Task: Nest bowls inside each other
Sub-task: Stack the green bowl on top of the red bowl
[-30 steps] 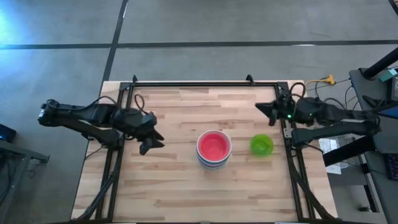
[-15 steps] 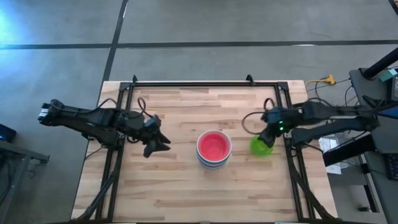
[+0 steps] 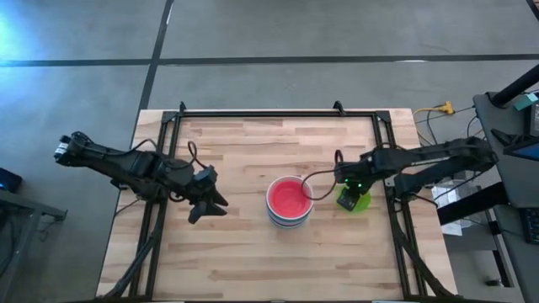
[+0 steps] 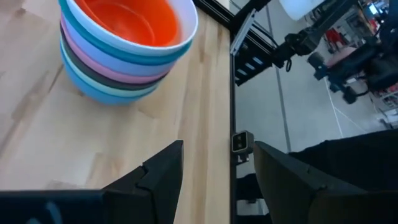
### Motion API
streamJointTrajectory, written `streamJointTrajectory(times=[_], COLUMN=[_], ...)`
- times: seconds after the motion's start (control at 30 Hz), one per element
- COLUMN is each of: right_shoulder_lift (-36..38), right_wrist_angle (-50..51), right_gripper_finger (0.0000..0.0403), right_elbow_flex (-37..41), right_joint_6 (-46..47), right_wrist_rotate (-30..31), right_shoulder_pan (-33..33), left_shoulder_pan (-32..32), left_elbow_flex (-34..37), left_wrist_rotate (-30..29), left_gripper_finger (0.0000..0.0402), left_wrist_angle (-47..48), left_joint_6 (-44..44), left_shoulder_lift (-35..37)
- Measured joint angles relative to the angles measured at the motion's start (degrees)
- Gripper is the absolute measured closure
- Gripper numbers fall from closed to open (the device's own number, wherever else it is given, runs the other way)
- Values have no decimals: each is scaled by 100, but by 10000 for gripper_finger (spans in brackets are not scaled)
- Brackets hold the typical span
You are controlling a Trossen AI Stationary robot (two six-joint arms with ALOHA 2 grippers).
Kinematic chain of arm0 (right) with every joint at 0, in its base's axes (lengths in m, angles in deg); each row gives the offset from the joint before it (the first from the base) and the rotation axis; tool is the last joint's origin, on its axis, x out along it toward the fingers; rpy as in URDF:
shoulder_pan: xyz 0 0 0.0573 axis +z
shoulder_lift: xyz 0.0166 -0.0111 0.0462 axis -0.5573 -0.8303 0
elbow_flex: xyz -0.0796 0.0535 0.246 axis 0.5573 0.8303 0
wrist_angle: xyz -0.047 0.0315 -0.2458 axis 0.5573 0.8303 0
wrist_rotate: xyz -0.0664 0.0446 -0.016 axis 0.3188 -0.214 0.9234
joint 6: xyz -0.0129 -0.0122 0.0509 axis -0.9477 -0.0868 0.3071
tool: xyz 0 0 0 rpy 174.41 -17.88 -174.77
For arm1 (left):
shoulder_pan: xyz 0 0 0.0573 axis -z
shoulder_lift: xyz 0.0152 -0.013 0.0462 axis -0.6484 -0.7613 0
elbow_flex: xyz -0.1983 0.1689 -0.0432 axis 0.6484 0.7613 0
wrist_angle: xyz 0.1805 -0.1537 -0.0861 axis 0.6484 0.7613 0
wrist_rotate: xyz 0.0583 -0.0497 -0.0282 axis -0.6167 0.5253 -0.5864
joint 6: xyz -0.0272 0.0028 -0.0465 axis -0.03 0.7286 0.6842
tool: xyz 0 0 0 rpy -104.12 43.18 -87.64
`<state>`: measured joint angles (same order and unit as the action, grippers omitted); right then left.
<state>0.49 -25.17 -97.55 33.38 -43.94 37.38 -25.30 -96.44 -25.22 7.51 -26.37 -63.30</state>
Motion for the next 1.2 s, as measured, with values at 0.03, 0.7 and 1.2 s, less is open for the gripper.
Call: streamJointTrajectory(times=[0.03,0.7,1.2], right_shoulder_lift=[-77,-465,-465], right_wrist_angle=[-6,-582,-1338], right_gripper_finger=[278,292,293], right_elbow_flex=[24,567,822], right_joint_6=[2,1373,1172], right_wrist_rotate=[-2,-14,738], right_shoulder_pan=[0,700,1282], left_shoulder_pan=[22,150,150], left_elbow_flex=[1,28,28], left_wrist_rotate=[0,-8,-9], left_gripper_finger=[224,224,224], left_wrist_angle=[2,9,7], left_joint_6=[37,12,31], left_shoulder_lift=[0,-7,-9])
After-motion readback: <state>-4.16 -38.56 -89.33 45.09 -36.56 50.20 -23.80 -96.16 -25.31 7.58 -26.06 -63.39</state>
